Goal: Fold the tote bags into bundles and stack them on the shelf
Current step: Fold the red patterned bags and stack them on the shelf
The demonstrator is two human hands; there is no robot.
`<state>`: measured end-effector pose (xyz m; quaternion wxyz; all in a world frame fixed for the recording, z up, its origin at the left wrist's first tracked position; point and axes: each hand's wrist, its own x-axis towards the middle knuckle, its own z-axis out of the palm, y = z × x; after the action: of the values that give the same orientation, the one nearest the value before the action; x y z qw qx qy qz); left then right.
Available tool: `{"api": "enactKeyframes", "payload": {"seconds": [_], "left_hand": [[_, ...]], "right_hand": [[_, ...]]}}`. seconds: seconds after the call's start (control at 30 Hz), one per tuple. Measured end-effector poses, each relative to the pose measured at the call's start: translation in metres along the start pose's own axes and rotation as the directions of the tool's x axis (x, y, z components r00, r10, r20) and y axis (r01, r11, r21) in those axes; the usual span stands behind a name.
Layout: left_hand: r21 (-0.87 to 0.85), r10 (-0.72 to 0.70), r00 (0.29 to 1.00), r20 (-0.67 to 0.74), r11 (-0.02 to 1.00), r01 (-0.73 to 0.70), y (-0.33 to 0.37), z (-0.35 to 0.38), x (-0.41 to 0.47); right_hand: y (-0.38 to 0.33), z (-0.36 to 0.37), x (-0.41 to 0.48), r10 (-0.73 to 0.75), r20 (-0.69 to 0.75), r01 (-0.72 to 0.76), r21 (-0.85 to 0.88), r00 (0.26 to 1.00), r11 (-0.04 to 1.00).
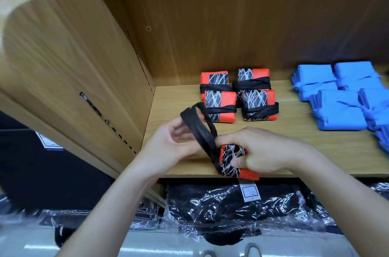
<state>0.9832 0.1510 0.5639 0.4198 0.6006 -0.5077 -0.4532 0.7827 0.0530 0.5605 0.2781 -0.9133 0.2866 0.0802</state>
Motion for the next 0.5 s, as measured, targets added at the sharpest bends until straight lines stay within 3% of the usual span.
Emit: {"api": "enactKeyframes", "payload": {"seconds": [0.07,0.13,0.17,0.2,0.27,0.33,0.37,0.4,0.47,0.5], "left_hand": [[0.086,0.041,0.983,-0.179,0.996,-0.026,0.001,-0.014,-0.008],[0.333,0.300,0.922,-0.245,0.919,-0.211,0.007,-0.026,-0.015],[0.527,0.455,0.882,-0.125,0.783,-0.329,0.014,-0.026,-0.017],[0.694,0.554,0.830,0.071,0.570,-0.440,0.019,-0.025,-0.017],[0.813,0.512,0.755,0.409,0.171,-0.556,0.023,-0.017,-0.008],[0.799,0.408,0.735,0.542,0.021,-0.600,0.014,-0.012,0.003],[0.786,0.341,0.746,0.573,0.029,-0.617,0.011,-0.010,0.007],[0.785,0.252,0.781,0.572,0.108,-0.610,0.011,-0.009,0.008],[0.790,0.040,0.865,0.500,0.387,-0.475,0.017,-0.011,0.004],[0.740,-0.061,0.873,0.483,0.561,-0.371,0.018,-0.013,0.002]], "right_hand": [[0.001,-0.003,-0.004,0.021,0.034,-0.020,-0.036,0.999,0.999],[0.001,-0.007,-0.005,0.045,0.074,-0.040,-0.068,0.996,0.997],[0.000,-0.009,-0.005,0.047,0.090,-0.040,-0.083,0.995,0.996],[-0.001,-0.010,-0.005,0.044,0.102,-0.034,-0.094,0.994,0.995],[-0.002,-0.013,-0.004,0.026,0.116,-0.012,-0.122,0.993,0.992],[-0.004,-0.015,-0.003,0.019,0.125,-0.004,-0.119,0.992,0.993],[-0.003,-0.015,-0.003,0.012,0.126,-0.001,-0.092,0.992,0.996],[-0.001,-0.016,-0.003,0.004,0.122,0.003,-0.056,0.993,0.998],[0.005,-0.015,-0.004,-0.009,0.117,0.005,0.034,0.993,0.999],[0.010,-0.014,-0.004,-0.011,0.116,0.000,0.088,0.993,0.996]]}}
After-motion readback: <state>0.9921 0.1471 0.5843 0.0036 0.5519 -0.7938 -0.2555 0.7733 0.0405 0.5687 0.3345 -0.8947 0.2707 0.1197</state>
